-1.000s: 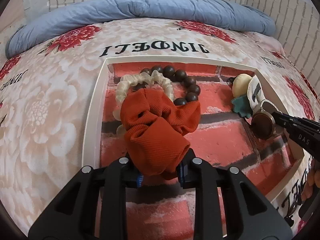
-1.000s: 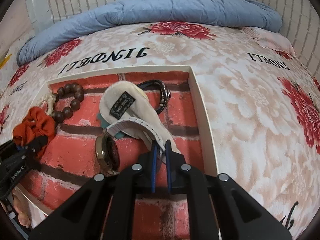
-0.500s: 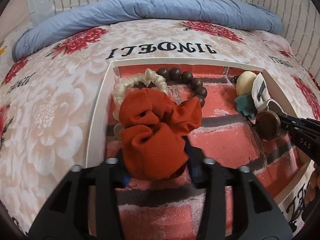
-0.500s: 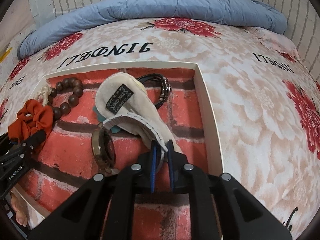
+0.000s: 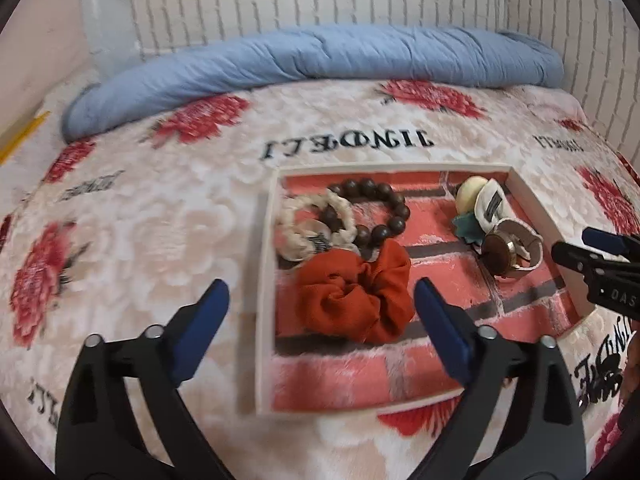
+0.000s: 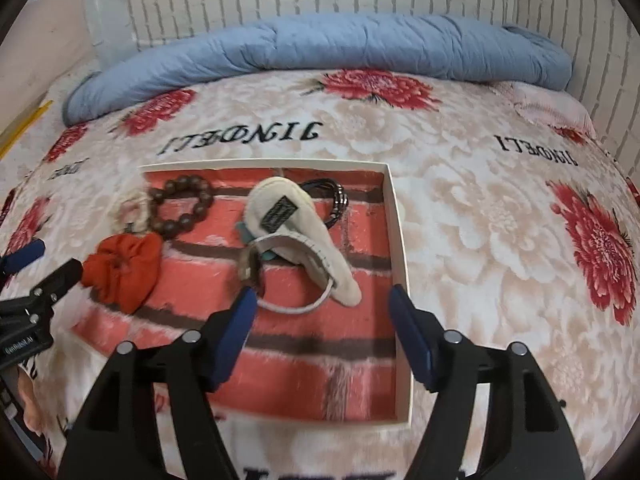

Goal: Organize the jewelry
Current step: 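Open both tools to release the scrunchie and watch in the tray, then withdraw both tools toward the rainbow claw clip and brown pompom hair tie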

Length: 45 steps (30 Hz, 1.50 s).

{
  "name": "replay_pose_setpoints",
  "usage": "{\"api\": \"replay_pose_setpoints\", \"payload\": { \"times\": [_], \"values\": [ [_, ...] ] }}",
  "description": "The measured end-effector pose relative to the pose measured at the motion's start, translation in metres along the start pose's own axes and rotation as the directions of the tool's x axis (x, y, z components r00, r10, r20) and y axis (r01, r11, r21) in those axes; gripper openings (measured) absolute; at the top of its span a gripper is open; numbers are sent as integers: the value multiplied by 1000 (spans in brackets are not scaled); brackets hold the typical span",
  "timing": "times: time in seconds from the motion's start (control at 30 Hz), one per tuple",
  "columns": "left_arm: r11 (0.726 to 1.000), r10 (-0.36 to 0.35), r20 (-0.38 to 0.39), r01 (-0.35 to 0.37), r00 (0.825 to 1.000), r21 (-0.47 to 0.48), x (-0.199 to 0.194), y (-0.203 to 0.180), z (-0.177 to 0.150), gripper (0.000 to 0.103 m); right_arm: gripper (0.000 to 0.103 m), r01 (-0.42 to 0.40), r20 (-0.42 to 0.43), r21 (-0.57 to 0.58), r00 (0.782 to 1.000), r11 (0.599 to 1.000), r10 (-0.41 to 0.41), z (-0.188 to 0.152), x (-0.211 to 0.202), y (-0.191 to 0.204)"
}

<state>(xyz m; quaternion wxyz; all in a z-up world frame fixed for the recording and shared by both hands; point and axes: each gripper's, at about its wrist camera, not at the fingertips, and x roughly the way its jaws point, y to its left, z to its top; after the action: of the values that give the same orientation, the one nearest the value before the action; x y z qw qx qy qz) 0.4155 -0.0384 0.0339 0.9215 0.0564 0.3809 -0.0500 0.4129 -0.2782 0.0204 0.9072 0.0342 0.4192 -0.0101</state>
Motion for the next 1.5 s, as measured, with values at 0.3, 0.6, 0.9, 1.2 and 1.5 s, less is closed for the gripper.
{"api": "replay_pose_setpoints", "payload": {
  "times": [0.3,0.6,0.9,1.2,1.5],
  "values": [
    [997,73,84,-74,994,8,-64,8,-29,98,90,24,139,-17,990,1000,-21,-37,-64,-5],
    [993,103,127,-109,987,44,-94,8,-65,98,90,100,138,-23,986,995,-96,-76,-85,-20],
    [997,22,101,-30,995,69,-108,5,-103,98,94,116,221,-4,969,993,-113,-109,-117,-21],
    [998,55,113,-59,992,32,-118,7,-135,98,94,50,219,-16,975,999,-46,-146,-118,4],
    [998,54,44,-53,998,-39,-94,32,-154,98,94,7,197,-28,980,1000,-1,-163,-102,14]
  ]
}}
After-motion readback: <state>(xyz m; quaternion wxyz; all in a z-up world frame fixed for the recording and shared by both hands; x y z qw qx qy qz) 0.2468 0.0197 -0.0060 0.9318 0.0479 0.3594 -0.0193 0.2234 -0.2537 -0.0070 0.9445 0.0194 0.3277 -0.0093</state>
